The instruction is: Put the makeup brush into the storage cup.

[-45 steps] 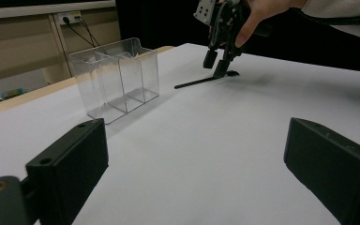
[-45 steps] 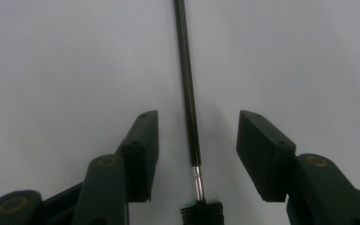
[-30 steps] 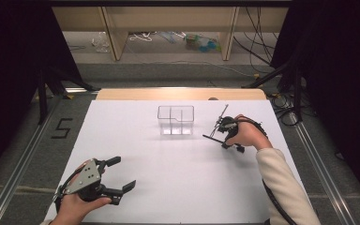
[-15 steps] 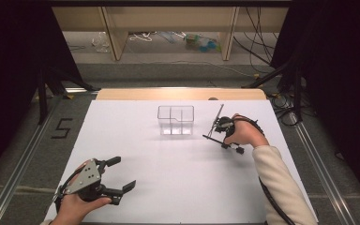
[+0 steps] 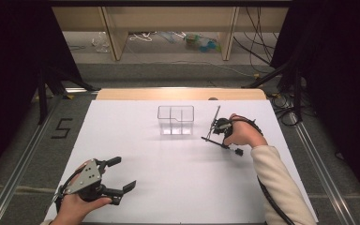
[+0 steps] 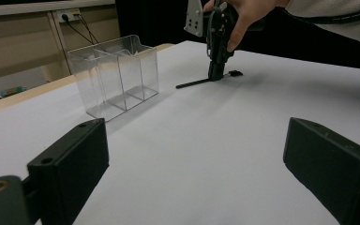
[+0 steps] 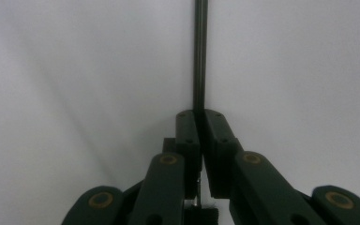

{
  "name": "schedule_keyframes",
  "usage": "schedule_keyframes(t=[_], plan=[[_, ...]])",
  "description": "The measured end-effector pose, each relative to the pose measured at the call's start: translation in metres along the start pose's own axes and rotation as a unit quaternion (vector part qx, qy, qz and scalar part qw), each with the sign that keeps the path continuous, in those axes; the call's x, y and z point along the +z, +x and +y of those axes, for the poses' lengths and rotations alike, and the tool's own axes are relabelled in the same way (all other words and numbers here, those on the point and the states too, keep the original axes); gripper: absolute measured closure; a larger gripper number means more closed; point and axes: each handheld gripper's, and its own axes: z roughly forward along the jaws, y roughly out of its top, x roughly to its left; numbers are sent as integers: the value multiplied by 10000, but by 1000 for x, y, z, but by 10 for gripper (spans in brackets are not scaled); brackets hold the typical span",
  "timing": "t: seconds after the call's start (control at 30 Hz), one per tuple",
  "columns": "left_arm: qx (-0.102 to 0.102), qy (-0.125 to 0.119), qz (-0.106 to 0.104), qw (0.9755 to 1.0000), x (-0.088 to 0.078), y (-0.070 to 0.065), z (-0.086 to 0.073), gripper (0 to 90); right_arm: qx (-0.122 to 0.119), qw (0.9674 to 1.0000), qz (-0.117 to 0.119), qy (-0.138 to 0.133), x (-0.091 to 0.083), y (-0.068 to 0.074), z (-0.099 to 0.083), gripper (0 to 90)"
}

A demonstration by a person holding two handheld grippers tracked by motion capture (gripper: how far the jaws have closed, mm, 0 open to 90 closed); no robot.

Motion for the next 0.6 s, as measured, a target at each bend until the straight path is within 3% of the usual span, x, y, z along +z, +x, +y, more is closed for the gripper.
schedule_keyframes(t=[0.23, 0.37, 0.6], plan=[[34, 16, -24, 10000, 0, 0, 0, 69, 80, 9999, 98, -92, -1, 1, -2, 860], [33, 15, -28, 10000, 0, 0, 0, 71, 13, 9996, 75, -262, -8, 0, -5, 861], [30, 18, -27, 10000, 1, 0, 0, 75, -72, 9995, 167, -254, -15, 3, -8, 862]])
